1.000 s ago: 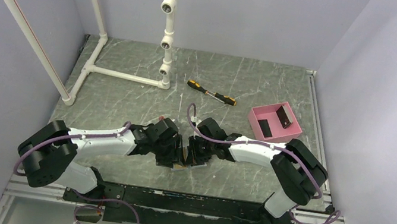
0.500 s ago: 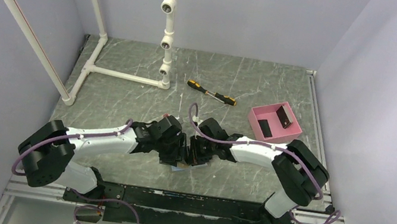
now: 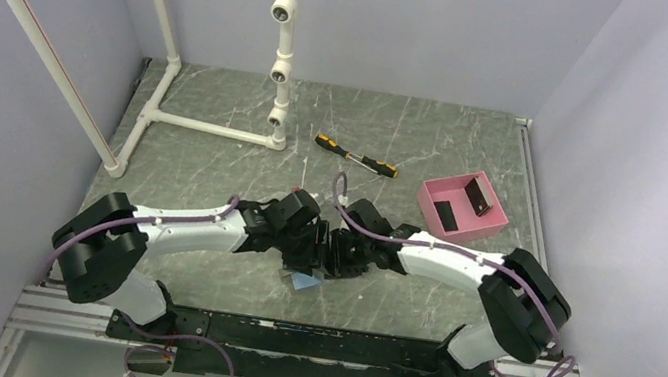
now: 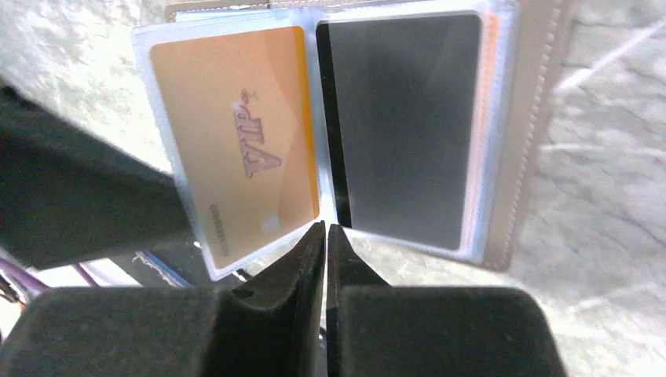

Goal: Put the credit cards into the card holder
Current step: Turn over the card holder at the center of the board.

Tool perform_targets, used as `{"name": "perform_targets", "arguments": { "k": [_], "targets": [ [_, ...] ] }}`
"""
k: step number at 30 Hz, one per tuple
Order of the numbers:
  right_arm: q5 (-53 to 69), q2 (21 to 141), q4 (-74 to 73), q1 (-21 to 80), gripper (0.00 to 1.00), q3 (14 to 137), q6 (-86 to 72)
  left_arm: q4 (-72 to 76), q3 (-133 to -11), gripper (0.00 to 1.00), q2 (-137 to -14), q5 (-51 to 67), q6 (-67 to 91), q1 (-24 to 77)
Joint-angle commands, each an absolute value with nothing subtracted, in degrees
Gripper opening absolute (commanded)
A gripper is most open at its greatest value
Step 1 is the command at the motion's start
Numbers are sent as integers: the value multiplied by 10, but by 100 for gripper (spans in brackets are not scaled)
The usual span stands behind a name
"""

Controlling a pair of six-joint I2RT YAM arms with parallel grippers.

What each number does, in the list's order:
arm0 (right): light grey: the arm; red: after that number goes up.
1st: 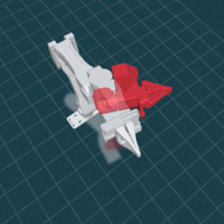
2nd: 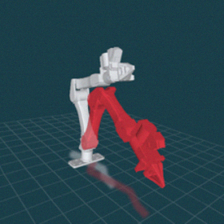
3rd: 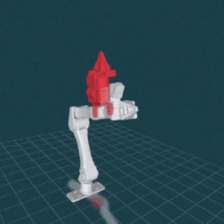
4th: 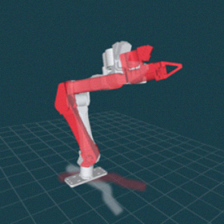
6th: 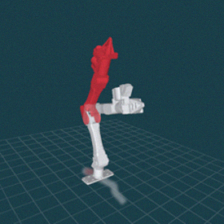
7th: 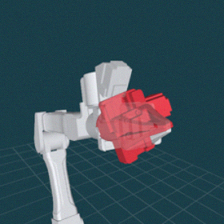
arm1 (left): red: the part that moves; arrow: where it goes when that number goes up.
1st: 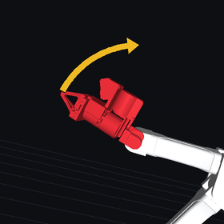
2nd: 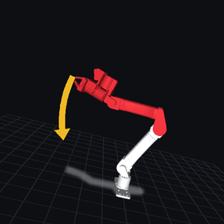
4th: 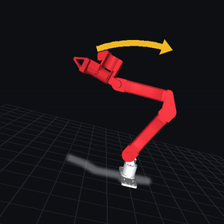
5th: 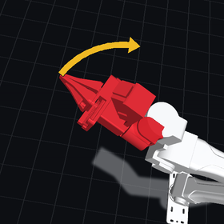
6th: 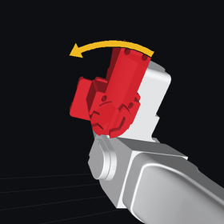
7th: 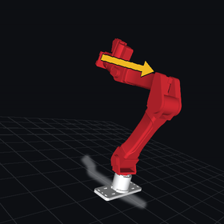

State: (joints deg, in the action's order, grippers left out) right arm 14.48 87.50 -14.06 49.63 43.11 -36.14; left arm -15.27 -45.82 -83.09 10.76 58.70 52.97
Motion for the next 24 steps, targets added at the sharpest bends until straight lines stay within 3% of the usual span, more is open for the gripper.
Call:
{"name": "perform_targets", "arguments": {
  "k": [1, 9, 15, 24],
  "targets": [
    [133, 807, -186, 478, 9, 447, -388, -107, -500, 59, -851, 111, 567, 531],
    [82, 659, -326, 317, 11, 449, -341, -102, -554, 67, -913, 123, 524, 530],
    [10, 586, -413, 213, 29, 519, -292, -86, -626, 72, -1007, 211, 481, 514],
    [-98, 674, -430, 125, 56, 650, -244, -240, -619, 85, -792, 243, 376, 456]
  ]
}}
